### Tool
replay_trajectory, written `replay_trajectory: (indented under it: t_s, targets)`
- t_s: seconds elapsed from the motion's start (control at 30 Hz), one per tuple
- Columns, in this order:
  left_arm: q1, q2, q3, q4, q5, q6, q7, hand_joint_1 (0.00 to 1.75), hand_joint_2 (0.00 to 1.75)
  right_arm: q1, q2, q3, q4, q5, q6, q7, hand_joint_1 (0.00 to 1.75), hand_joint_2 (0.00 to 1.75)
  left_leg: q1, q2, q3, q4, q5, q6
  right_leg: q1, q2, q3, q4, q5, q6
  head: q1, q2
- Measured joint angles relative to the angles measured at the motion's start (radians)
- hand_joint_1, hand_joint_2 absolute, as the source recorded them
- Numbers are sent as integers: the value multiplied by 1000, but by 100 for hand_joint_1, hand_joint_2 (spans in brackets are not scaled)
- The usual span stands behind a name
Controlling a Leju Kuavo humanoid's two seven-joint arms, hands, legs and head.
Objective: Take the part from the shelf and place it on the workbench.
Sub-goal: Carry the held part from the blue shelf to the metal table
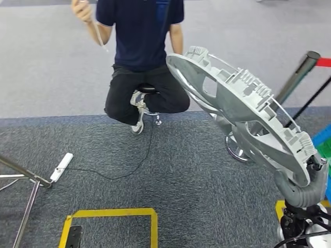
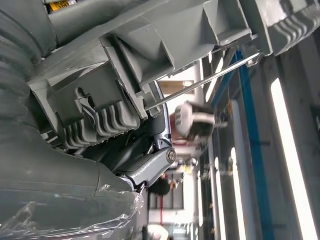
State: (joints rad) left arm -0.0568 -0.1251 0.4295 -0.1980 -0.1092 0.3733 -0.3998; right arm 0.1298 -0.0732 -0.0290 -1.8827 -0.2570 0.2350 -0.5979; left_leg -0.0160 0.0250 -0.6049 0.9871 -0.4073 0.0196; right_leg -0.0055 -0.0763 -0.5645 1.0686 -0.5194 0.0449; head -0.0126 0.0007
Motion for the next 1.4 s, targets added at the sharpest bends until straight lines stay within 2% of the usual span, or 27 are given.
replay_trajectory:
  t_s: [0.07, 0.1, 0.13, 0.17, 0.23, 0.27, 0.3, 0.37, 0.43, 0.47, 0.53, 0.6, 0.67, 0.73, 0.8, 0.87, 0.93, 0.97, 1.03, 1.1, 1.17, 1.2, 1.23, 1.27, 1.3, 1.37, 1.4]
  targets:
    - [-2, -1, 1, 0, -1, 0, 0, 0, 175, 1, 0, -2, -2, -1, -1, -1, 175, 175, 4, -25, 2, -2, 1, 7, -2, 54, -59, 120, -58, 4, 6, 0]
    - [-3, -2, 1, 0, -2, 0, 0, 0, 175, 3, -1, -3, -2, -2, -1, -2, 175, 175, 4, -38, 2, -1, 1, 9, -3, 67, -94, 186, -83, 5, 9, 0]
    - [-3, -4, 1, 0, -2, 0, 0, 0, 175, 5, -1, -3, -2, -2, -1, -2, 175, 175, 4, -52, 3, -1, 0, 10, -3, 72, -120, 230, -93, 6, 10, 0]
    - [-2, -4, 1, 0, -3, 0, 1, 0, 175, 7, -1, -3, -1, -2, -2, -2, 175, 175, 5, -66, 4, 0, 0, 11, -4, 74, -130, 239, -84, 6, 10, 0]
    - [-1, -5, 1, 0, -3, 0, 1, 0, 175, 10, -1, -3, -1, -3, -3, -1, 175, 175, 8, -96, 6, 3, -1, 7, -7, 85, -91, 144, -14, 8, 9, 0]
    - [0, -5, 1, 0, -3, 0, 1, 0, 175, 10, -1, -3, -1, -3, -3, -1, 175, 175, 10, -110, 6, 6, -2, 3, -12, 110, -59, 76, 17, 11, 10, 0]
    - [-1, -5, 1, 0, -3, 0, 2, 0, 175, 11, -1, -4, -1, -3, -3, -2, 175, 175, 11, -124, 3, 12, -3, -2, -17, 137, -30, 17, 37, 14, 9, 0]
    - [-1, -4, 1, 0, -3, -1, 2, 0, 175, 12, 0, -5, -2, -4, -4, -2, 175, 175, 13, -149, -7, 16, 1, -15, -22, 173, -6, -27, 41, 12, 10, 0]
    - [4, -3, 1, 0, -3, -1, 4, 0, 175, 13, 0, -5, -2, -5, -5, 0, 175, 175, 17, -169, -15, 14, 7, -27, -19, 155, -5, -29, 44, 1, 10, 0]
    - [6, -4, 1, 0, -3, 0, 4, 0, 175, 12, 0, -5, -2, -5, -6, 1, 175, 175, 15, -161, -19, 18, 3, -31, -19, 143, -4, -31, 46, -4, 8, 0]
    - [7, -5, 1, 0, -1, -4, 5, 0, 175, 12, 0, -6, -3, -5, -6, 1, 175, 175, 11, -106, -49, 80, -37, -39, -19, 114, 0, -36, 48, -16, 2, 0]
    - [4, -6, 1, 0, 4, -16, 5, 0, 175, 12, 0, -6, -3, -6, -6, 1, 175, 175, 11, -49, -110, 210, -100, -45, -14, 83, 0, -37, 47, -22, -3, 0]
    - [5, -8, 3, 0, 10, -30, 5, 0, 175, 13, 0, -7, -2, -6, -5, 2, 175, 175, 12, -37, -147, 291, -120, -46, -11, 54, 1, -37, 45, -25, -3, 0]
    - [6, -9, 5, 0, 12, -35, 5, 0, 175, 12, 0, -7, -2, -7, -5, 2, 175, 175, 12, -29, -116, 234, -73, -42, -10, 28, 4, -37, 42, -26, -3, 0]
    - [5, -9, 7, 0, 12, -35, 4, 0, 175, 12, 0, -7, -1, -8, -5, 2, 175, 175, 4, 12, -45, 104, -17, -33, -5, 5, 9, -36, 37, -21, -4, 0]
    - [2, -9, 7, 0, 11, -35, 3, 0, 175, 12, -1, -9, -1, -8, -5, 2, 175, 175, -4, 43, -9, 28, -5, -22, 1, -15, 11, -35, 32, -13, -3, 0]
    - [1, -9, 8, 0, 10, -37, 3, 0, 175, 12, -1, -10, -1, -9, -5, 2, 175, 175, -6, 26, -9, 17, -8, -10, 4, -38, 16, -39, 29, -5, -2, 0]
    - [3, -9, 8, 0, 11, -40, 3, 0, 175, 10, -1, -11, -1, -9, -4, 2, 175, 175, -3, 13, -8, 13, -7, -5, 3, -33, 16, -37, 24, 1, -2, 0]
    - [4, -8, 10, 0, 11, -45, 2, 0, 175, 10, -1, -13, -1, -10, -2, 3, 175, 175, 3, -10, -3, 6, -3, 5, -1, 11, -7, 16, -9, 9, 3, 0]
    - [2, -9, 13, 0, 10, -47, 1, 0, 175, 10, -2, -16, -1, -13, 0, 3, 175, 175, 7, -33, -2, 6, -4, 11, -4, 60, -73, 142, -65, 13, 9, 0]
    - [2, -10, 14, 0, 7, -46, 1, 0, 175, 12, -2, -18, 1, -15, 0, 4, 175, 175, 7, -60, -1, 6, -5, 13, -4, 72, -131, 238, -89, 15, 11, 0]
    - [3, -10, 15, 0, 6, -46, 1, 0, 175, 12, -2, -19, 2, -15, 0, 5, 175, 175, 7, -75, 0, 6, -5, 13, -4, 74, -135, 235, -73, 15, 11, 0]
    - [4, -10, 15, 0, 6, -46, 1, 0, 175, 12, -2, -19, 2, -15, 0, 5, 175, 175, 8, -89, 2, 7, -5, 12, -5, 78, -119, 193, -40, 14, 11, 0]
    - [4, -10, 16, 0, 5, -46, 1, 0, 175, 12, -2, -20, 2, -15, 0, 5, 175, 175, 9, -103, 4, 8, -5, 10, -7, 92, -88, 126, 0, 14, 11, 0]
    - [4, -10, 16, 0, 5, -46, 1, 0, 175, 12, -2, -20, 3, -15, 0, 6, 175, 175, 9, -117, 4, 10, -6, 5, -13, 123, -57, 60, 28, 15, 11, 0]
    - [3, -10, 16, 0, 4, -46, 1, 0, 175, 13, -2, -22, 4, -16, 0, 6, 175, 175, 10, -143, -4, 15, -3, -6, -21, 175, -18, -20, 51, 14, 11, 0]
    - [4, -10, 16, 0, 4, -46, 1, 0, 175, 14, -2, -23, 4, -16, 0, 6, 175, 175, 12, -156, -10, 16, 1, -13, -22, 185, -14, -28, 47, 11, 11, 0]
